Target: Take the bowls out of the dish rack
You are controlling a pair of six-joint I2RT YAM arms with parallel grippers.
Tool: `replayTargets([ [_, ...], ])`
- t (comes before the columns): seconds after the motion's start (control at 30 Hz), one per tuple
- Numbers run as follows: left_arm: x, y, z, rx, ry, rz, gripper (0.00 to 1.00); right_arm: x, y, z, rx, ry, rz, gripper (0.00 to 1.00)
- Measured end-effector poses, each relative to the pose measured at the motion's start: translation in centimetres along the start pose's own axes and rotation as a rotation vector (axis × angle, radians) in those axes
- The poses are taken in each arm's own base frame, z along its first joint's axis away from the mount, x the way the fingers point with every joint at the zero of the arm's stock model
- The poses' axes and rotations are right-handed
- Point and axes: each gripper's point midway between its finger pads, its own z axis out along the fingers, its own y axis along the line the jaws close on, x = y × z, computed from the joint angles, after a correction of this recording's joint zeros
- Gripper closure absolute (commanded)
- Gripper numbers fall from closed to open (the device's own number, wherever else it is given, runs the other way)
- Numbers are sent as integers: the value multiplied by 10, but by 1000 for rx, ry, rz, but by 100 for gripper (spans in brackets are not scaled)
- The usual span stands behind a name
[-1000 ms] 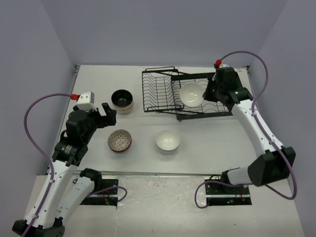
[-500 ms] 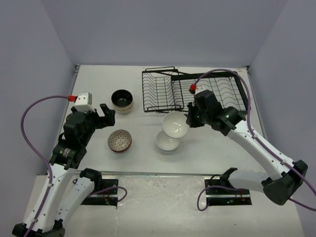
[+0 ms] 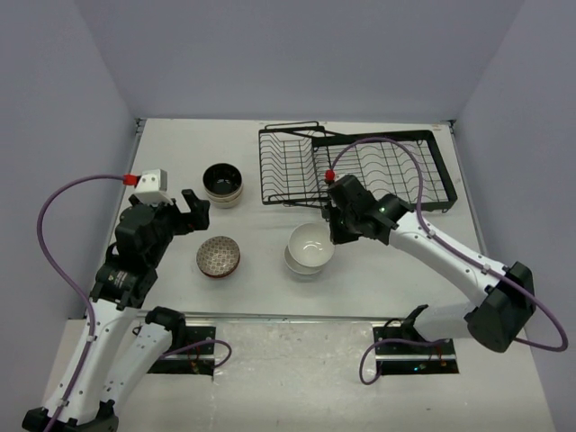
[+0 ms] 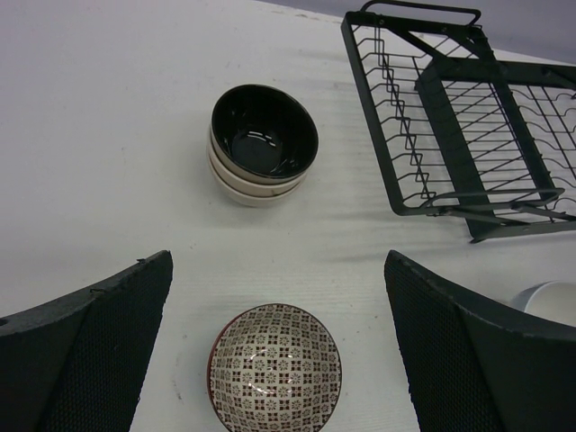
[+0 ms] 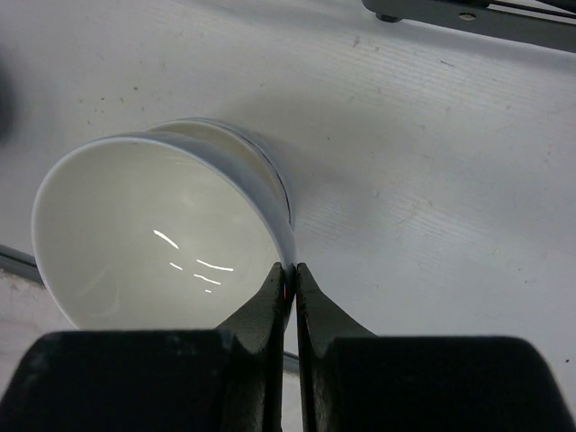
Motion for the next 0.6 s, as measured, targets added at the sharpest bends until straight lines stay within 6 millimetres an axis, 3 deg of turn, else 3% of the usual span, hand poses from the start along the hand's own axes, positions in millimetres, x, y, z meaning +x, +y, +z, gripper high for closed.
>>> replayTargets([
  [0.33, 7, 1, 3, -2, 21, 3, 0, 20, 4, 30, 16, 61, -4, 100],
  [0.6, 9, 1, 4, 0, 30, 4, 0, 18, 6, 34, 10, 47, 4, 100],
])
